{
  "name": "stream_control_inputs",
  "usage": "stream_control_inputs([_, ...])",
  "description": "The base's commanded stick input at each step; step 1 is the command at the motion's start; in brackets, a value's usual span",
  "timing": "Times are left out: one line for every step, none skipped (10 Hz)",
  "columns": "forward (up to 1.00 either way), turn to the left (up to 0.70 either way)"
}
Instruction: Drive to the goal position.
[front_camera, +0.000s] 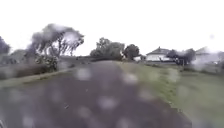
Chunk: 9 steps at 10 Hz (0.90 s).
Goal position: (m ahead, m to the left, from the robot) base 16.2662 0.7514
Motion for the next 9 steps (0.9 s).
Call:
stream_control_inputs([1.0,0.0])
stream_control_inputs([1.0,0.0])
stream_control_inputs([1.0,0.0])
stream_control_inputs([1.0,0.0])
stream_control_inputs([1.0,0.0])
stream_control_inputs([1.0,0.0])
stream_control_inputs([1.0,0.0])
stream_control_inputs([1.0,0.0])
stream_control_inputs([1.0,0.0])
